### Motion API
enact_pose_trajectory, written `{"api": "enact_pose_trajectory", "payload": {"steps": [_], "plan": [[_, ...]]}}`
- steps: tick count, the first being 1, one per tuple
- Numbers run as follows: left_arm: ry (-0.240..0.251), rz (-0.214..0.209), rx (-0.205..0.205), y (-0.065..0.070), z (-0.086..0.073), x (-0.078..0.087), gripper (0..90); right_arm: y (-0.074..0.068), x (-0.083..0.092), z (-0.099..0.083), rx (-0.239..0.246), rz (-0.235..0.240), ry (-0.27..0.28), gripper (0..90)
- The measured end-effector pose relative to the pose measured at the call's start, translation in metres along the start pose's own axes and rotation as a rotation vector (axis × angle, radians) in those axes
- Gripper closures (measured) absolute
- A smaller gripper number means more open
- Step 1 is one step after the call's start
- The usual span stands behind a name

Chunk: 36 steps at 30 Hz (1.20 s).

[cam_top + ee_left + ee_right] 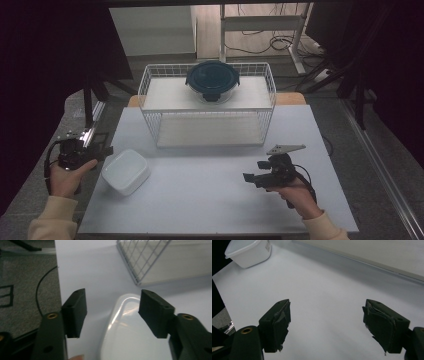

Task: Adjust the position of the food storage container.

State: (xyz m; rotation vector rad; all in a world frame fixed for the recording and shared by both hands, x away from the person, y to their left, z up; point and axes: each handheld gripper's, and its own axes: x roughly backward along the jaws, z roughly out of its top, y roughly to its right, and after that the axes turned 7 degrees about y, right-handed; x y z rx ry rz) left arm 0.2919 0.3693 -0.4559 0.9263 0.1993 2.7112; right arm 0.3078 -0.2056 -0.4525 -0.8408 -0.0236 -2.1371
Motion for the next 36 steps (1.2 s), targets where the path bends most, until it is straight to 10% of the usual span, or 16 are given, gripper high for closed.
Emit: {"api": "enact_pose_trajectory", "payload": {"steps": [4,16,36], "plan": [[-0.036,0.064,-0.058,-0.005,-0.004,-0.012,53.8,0.001,0.000,0.000,-0.001,-0.004,0.001,21.4],[-0.140,0.087,-0.041,-0.019,-0.018,-0.028,87.6,0.004,-0.003,-0.002,-0.009,-0.009,-0.016,21.2],[-0.213,-0.010,-0.020,-0.007,-0.034,-0.032,90.0,0.007,0.000,0.000,-0.018,-0.025,0.003,20.8]]}}
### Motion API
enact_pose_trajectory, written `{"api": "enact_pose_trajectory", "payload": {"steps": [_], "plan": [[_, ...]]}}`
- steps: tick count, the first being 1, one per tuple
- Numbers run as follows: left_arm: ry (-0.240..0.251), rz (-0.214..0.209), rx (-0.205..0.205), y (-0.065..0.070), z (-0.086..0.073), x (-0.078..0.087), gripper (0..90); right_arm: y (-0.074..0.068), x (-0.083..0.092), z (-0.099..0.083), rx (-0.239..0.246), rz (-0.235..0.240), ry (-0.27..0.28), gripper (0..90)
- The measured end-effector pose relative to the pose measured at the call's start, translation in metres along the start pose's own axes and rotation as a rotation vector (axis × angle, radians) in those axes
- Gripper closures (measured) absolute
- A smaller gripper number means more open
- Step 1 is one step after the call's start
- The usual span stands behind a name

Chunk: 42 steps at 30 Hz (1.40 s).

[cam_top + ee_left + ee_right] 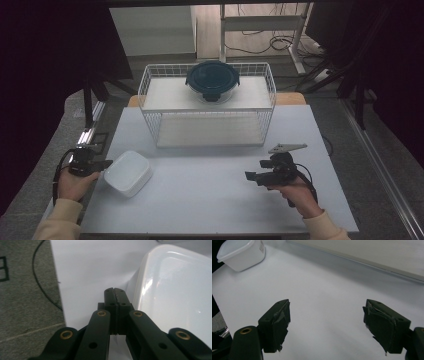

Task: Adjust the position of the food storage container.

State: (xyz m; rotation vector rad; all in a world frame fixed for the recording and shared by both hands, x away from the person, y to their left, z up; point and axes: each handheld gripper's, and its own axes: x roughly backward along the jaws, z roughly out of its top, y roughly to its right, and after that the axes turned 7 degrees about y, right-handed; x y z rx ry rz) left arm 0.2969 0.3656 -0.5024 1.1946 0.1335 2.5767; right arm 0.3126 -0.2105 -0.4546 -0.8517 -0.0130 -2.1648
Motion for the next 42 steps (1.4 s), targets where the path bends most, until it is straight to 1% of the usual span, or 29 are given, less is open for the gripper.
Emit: {"api": "enact_pose_trajectory", "payload": {"steps": [5,6,10,11,13,16,19,23,26,30,33,38,41,42], "plan": [[-0.013,-0.029,-0.014,0.016,-0.003,-0.004,90.0,0.000,-0.001,0.000,0.001,-0.005,-0.001,20.8],[-0.020,-0.042,-0.019,0.021,-0.004,-0.006,90.0,-0.001,-0.002,0.000,0.002,-0.004,-0.005,20.8],[-0.040,-0.058,-0.028,0.034,-0.008,-0.009,90.0,-0.002,-0.003,-0.001,0.008,-0.004,-0.010,20.7],[-0.042,-0.066,-0.026,0.036,-0.009,-0.009,90.0,-0.002,-0.003,-0.001,0.009,-0.004,-0.011,20.7],[-0.042,-0.098,-0.019,0.042,-0.012,-0.008,90.0,-0.002,-0.003,-0.001,0.010,-0.004,-0.010,20.7],[-0.047,-0.122,-0.014,0.051,-0.016,-0.009,90.0,-0.002,-0.002,-0.001,0.008,-0.006,-0.007,20.7],[-0.055,-0.150,-0.006,0.058,-0.017,-0.009,90.0,-0.002,-0.002,-0.001,0.009,-0.006,-0.007,20.7],[-0.070,-0.175,-0.013,0.069,-0.018,-0.012,90.0,-0.002,-0.002,-0.001,0.011,-0.009,-0.008,20.7],[-0.071,-0.188,-0.015,0.075,-0.019,-0.012,90.0,-0.003,-0.002,-0.001,0.012,-0.009,-0.009,20.7],[-0.073,-0.222,-0.008,0.081,-0.019,-0.014,89.9,-0.002,-0.002,0.000,0.012,-0.011,-0.006,20.7],[-0.080,-0.239,-0.018,0.087,-0.020,-0.015,89.9,-0.002,-0.002,-0.001,0.011,-0.013,-0.005,20.7],[-0.085,-0.272,-0.022,0.097,-0.020,-0.017,89.8,-0.003,-0.002,-0.001,0.014,-0.018,-0.004,20.7],[-0.094,-0.297,-0.022,0.105,-0.020,-0.020,89.8,-0.002,-0.002,-0.001,0.014,-0.019,-0.003,20.7],[-0.095,-0.299,-0.022,0.107,-0.020,-0.021,89.8,-0.002,-0.002,-0.001,0.012,-0.020,-0.002,20.7]]}}
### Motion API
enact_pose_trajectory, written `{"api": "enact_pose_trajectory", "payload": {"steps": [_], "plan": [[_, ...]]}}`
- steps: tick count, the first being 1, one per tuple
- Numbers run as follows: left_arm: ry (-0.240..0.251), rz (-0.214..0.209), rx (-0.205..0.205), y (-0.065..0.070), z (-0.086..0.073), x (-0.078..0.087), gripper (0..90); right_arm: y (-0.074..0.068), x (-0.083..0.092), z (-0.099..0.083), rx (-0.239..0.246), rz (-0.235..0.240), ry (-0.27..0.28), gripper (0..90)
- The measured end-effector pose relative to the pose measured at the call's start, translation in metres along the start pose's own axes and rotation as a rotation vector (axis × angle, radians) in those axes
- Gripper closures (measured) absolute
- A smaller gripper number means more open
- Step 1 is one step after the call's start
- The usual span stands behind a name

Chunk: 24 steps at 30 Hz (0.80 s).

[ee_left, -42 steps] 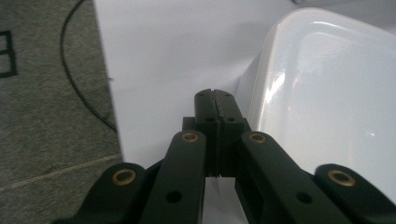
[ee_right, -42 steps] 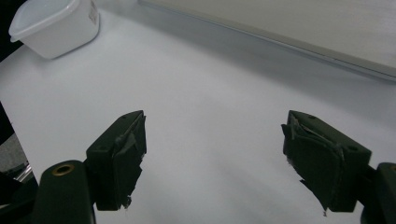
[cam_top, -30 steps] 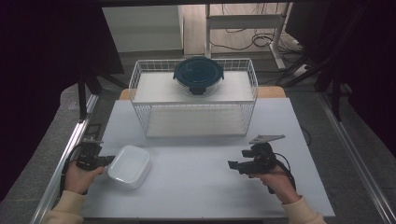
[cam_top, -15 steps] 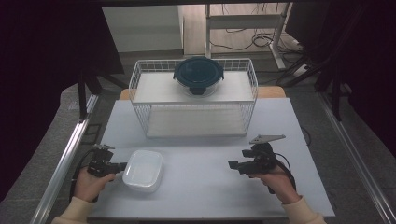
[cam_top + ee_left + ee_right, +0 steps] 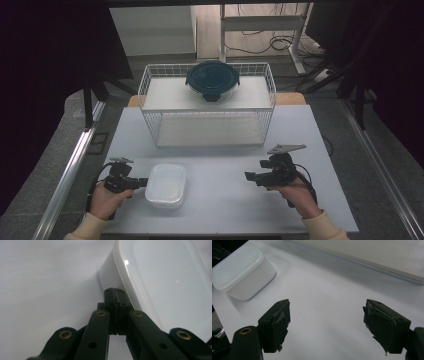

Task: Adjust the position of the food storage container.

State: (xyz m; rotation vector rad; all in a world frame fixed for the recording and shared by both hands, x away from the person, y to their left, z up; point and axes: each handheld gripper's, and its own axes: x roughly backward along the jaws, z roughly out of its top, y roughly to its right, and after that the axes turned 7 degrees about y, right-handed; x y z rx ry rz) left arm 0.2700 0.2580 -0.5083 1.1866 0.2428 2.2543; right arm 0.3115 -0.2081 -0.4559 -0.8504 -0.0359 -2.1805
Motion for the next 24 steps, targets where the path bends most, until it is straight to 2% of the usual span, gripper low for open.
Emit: {"api": "enact_pose_trajectory", "payload": {"steps": [7,16,19,24], "plan": [[-0.019,-0.034,-0.032,0.020,0.003,-0.014,89.6,0.000,-0.001,-0.001,0.006,-0.004,-0.006,20.7],[-0.029,-0.055,-0.029,0.028,-0.003,-0.017,89.6,0.001,-0.001,-0.001,0.008,-0.004,-0.002,20.7],[-0.024,-0.091,-0.016,0.032,-0.004,-0.020,89.6,0.001,-0.001,-0.001,0.007,-0.005,-0.002,20.7],[-0.030,-0.110,-0.020,0.043,-0.003,-0.026,89.5,0.001,-0.001,-0.001,0.007,-0.007,-0.004,20.7]]}}
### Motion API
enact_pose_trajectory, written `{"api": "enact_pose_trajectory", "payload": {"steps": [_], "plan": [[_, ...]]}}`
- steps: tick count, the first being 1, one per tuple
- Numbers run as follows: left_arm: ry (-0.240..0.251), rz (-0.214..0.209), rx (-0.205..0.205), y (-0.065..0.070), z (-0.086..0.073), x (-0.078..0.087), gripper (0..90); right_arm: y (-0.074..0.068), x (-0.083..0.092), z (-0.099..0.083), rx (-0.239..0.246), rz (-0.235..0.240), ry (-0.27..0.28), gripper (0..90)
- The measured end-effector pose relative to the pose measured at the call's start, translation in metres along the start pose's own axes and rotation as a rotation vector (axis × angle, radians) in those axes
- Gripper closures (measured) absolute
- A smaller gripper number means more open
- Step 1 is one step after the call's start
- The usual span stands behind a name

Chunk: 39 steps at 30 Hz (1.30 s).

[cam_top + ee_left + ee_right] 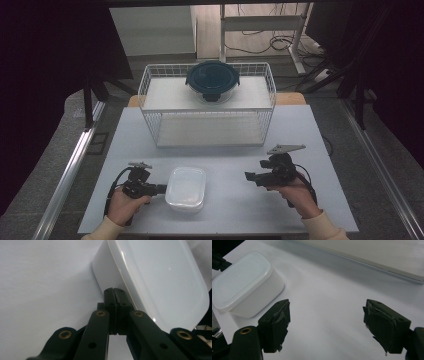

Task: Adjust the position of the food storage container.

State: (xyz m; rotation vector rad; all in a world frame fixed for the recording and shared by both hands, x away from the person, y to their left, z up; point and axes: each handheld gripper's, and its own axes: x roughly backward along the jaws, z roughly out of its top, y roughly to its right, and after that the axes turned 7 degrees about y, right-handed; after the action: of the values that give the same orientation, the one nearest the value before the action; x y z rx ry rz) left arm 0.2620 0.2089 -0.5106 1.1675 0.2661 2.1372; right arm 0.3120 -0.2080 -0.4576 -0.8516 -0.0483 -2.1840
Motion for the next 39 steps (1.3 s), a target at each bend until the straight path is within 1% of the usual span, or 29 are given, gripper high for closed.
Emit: {"api": "enact_pose_trajectory", "payload": {"steps": [1,5,8,13,14,18,22,26,30,32,35,37,38,39], "plan": [[0.001,-0.007,0.002,0.002,0.000,-0.002,89.5,0.000,0.000,0.000,0.000,0.000,-0.001,20.7],[-0.002,-0.029,-0.011,0.013,0.002,-0.011,89.4,0.001,0.001,0.000,-0.001,0.002,0.001,20.5],[-0.015,-0.048,-0.026,0.021,0.004,-0.019,89.2,0.001,0.002,0.000,0.000,0.004,0.011,20.4],[-0.028,-0.071,-0.042,0.031,0.008,-0.029,89.1,0.001,0.002,0.000,0.002,0.006,0.010,20.2],[-0.026,-0.074,-0.039,0.033,0.009,-0.031,89.1,0.002,0.002,0.000,0.002,0.004,0.009,20.2],[-0.025,-0.074,-0.057,0.037,0.009,-0.034,89.1,0.003,0.002,-0.001,0.000,-0.001,0.007,20.2],[-0.014,-0.078,-0.052,0.039,0.007,-0.035,89.6,0.003,0.002,-0.001,0.000,-0.002,0.007,20.2],[-0.008,-0.088,-0.057,0.042,0.006,-0.036,89.6,0.003,0.001,-0.001,0.001,-0.004,0.002,20.3],[-0.003,-0.091,-0.061,0.043,0.007,-0.036,89.4,0.003,0.001,-0.002,0.001,-0.007,0.007,20.3],[0.005,-0.095,-0.061,0.042,0.007,-0.035,88.7,0.003,0.002,-0.002,0.000,-0.008,0.007,20.3],[0.041,-0.084,-0.056,0.040,0.008,-0.028,87.6,0.003,0.001,-0.002,0.001,-0.009,0.006,20.3],[0.081,-0.073,-0.051,0.040,0.009,-0.019,85.4,0.003,0.002,-0.002,0.001,-0.008,0.008,20.3],[0.103,-0.056,-0.054,0.040,0.009,-0.014,82.6,0.003,0.002,-0.002,0.001,-0.008,0.008,20.2],[0.127,-0.039,-0.055,0.041,0.010,-0.009,78.0,0.003,0.003,-0.002,0.001,-0.008,0.009,20.3]]}}
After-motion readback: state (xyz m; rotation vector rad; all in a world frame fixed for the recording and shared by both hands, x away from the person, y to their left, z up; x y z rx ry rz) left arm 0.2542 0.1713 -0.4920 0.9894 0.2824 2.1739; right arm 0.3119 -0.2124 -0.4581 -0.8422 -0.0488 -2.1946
